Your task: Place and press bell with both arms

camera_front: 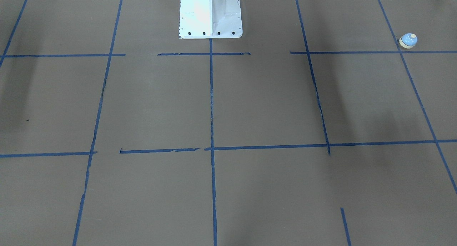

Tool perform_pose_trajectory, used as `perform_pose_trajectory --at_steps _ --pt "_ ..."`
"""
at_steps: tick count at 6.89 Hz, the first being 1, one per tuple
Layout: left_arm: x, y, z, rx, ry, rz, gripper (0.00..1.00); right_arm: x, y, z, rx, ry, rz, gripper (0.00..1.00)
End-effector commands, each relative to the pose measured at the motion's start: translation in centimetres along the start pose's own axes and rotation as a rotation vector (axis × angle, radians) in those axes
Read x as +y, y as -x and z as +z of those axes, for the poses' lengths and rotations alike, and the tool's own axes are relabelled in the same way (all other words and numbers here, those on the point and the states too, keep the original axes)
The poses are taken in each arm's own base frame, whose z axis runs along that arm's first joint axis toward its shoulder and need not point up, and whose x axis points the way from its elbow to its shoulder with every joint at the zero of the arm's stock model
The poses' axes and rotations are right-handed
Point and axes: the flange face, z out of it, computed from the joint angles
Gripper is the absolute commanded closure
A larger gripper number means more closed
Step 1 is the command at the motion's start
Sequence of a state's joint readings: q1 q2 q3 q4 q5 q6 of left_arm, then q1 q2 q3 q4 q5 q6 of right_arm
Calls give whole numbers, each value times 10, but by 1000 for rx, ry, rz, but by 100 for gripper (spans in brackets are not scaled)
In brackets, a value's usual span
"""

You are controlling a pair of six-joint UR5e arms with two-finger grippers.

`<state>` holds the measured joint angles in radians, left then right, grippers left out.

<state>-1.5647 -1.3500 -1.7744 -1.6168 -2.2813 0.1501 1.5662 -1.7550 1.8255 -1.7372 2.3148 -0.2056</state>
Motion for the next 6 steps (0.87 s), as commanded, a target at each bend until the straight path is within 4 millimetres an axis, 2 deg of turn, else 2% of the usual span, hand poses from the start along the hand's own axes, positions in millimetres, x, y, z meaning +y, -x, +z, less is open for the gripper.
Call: perform_pose_trajectory --at_steps 1,2,3,4,5,6 --pt "0 -7 -7 0 -7 8 0 1 -1 1 0 2 0 0" --pt "14 -3 0 0 11 -4 0 0 -1 1 -2 1 0 0" --pt "12 -6 0 7 5 -5 0 0 -1 1 -2 1 -6 0" --pt "-17 -14 -13 -2 -39 32 0 0 -1 1 -3 1 -8 0" --pt "-24 -16 -18 10 -56 38 0 0 -1 2 -5 3 -9 0" --pt "-18 -14 -11 32 -43 30 0 0 -3 4 0 7 -11 0"
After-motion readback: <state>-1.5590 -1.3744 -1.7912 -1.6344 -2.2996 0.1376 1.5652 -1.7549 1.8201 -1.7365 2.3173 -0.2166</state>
